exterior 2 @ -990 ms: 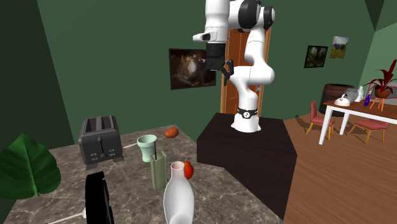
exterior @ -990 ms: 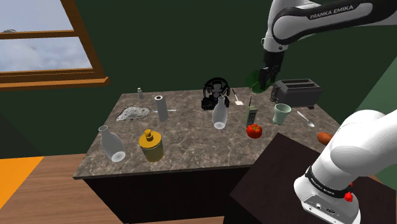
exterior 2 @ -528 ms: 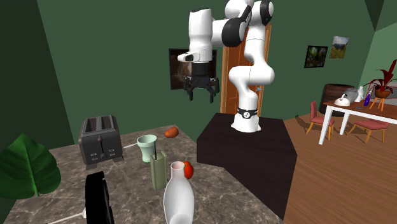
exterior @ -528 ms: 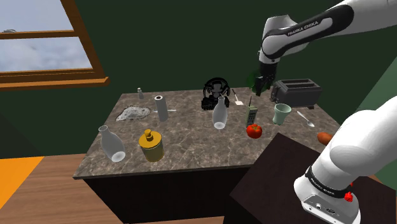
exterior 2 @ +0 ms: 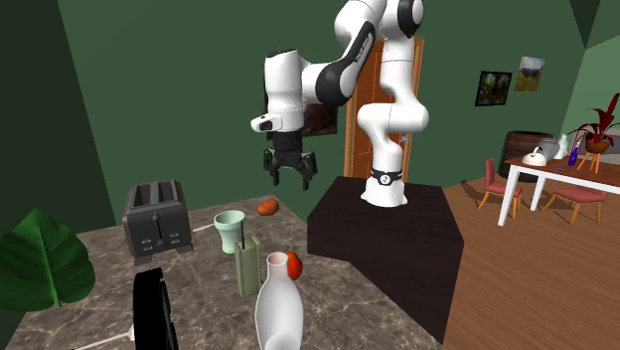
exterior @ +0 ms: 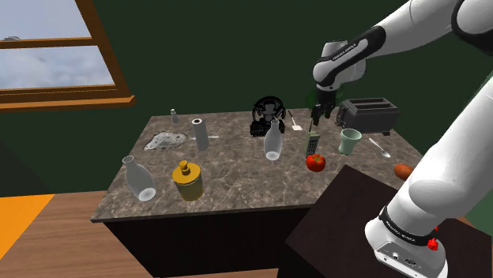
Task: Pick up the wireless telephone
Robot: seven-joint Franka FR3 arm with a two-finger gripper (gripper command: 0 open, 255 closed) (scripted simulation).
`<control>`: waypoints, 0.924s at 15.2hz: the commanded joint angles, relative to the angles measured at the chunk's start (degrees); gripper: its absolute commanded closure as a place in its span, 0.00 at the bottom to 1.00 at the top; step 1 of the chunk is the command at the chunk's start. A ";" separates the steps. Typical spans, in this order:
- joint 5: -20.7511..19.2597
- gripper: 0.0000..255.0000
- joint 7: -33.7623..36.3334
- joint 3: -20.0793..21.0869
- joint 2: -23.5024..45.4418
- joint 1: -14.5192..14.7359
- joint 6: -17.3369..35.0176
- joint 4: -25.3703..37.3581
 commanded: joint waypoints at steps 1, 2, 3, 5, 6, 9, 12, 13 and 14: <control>3.27 0.00 -3.15 -0.95 5.86 -0.57 2.60 2.64; 4.82 0.00 -4.46 -1.07 8.30 -0.99 3.53 3.79; 6.40 0.00 -5.77 -1.05 10.73 -1.53 4.36 5.01; 9.54 0.00 -8.29 -0.73 15.58 -2.84 5.75 7.67; 11.06 0.00 -9.48 -0.45 17.97 -3.61 6.31 9.11; 15.11 0.00 -12.53 0.92 25.00 -6.37 7.52 13.86; 18.02 0.00 -14.61 2.40 31.19 -9.11 8.08 18.69; 18.33 0.00 -14.80 2.66 31.80 -9.31 8.62 18.74; 18.64 0.00 -15.00 2.91 32.43 -9.50 9.15 18.81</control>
